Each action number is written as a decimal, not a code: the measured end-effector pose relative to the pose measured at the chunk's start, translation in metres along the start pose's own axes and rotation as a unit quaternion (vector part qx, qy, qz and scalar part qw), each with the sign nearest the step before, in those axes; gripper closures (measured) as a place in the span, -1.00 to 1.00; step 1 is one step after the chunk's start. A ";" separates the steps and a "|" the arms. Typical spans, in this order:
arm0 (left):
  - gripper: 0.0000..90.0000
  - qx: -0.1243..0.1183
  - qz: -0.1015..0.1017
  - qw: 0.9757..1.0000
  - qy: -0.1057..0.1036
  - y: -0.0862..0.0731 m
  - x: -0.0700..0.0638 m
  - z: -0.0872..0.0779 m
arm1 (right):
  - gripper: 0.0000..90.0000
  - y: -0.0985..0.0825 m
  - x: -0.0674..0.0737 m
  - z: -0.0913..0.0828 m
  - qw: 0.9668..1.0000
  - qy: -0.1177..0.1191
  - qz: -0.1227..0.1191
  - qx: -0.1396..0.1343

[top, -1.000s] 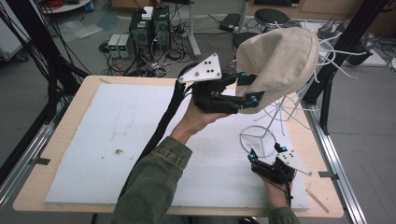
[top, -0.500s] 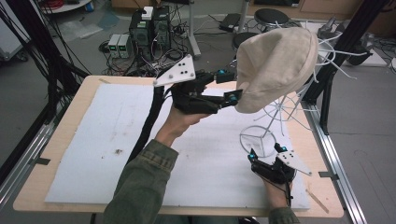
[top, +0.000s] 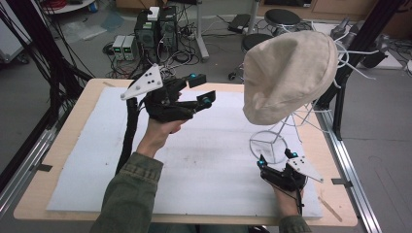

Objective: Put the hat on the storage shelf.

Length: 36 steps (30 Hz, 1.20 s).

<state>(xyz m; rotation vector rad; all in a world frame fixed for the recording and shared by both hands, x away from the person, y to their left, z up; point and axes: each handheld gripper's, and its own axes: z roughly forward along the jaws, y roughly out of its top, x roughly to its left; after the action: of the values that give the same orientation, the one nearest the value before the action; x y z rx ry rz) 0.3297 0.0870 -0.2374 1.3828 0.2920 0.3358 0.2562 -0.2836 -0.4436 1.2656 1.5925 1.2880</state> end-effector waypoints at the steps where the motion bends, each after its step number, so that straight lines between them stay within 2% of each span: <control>1: -0.15 -0.003 0.004 1.000 0.014 -0.003 0.001 -0.008 | -0.88 0.000 0.000 0.000 1.000 0.001 -0.002 0.000; 2: -0.17 -0.003 0.004 1.000 0.014 -0.003 0.001 -0.008 | -0.88 0.000 0.000 0.000 1.000 0.001 -0.002 0.000; 5: -0.17 -0.012 0.007 0.999 0.032 -0.009 0.002 -0.022 | -0.88 0.000 0.000 0.000 1.000 0.000 0.000 0.000; 8: -0.18 -0.012 0.008 0.998 0.054 -0.016 0.004 -0.035 | -0.88 0.000 0.001 0.001 1.000 0.000 0.003 0.002; 12: -0.19 -0.014 -0.003 0.997 0.077 -0.027 0.009 -0.058 | -0.88 0.000 0.002 0.001 1.000 0.000 -0.003 0.001; 16: -0.22 -0.019 -0.019 0.996 0.088 -0.038 0.012 -0.078 | -0.88 0.000 0.002 0.001 1.000 -0.001 -0.003 0.003; 26: -0.24 -0.016 -0.037 0.990 0.139 -0.067 0.016 -0.120 | -0.88 0.000 0.002 0.000 1.000 -0.004 -0.002 0.003; 36: -0.27 -0.009 -0.052 0.981 0.186 -0.090 0.018 -0.153 | -0.88 0.000 0.002 -0.001 1.000 -0.005 0.000 0.006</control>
<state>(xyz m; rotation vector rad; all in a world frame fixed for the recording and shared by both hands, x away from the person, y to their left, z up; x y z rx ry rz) 0.2919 0.2185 -0.3516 1.2771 0.6655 0.5096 0.2553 -0.2823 -0.4436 1.2766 1.5949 1.2719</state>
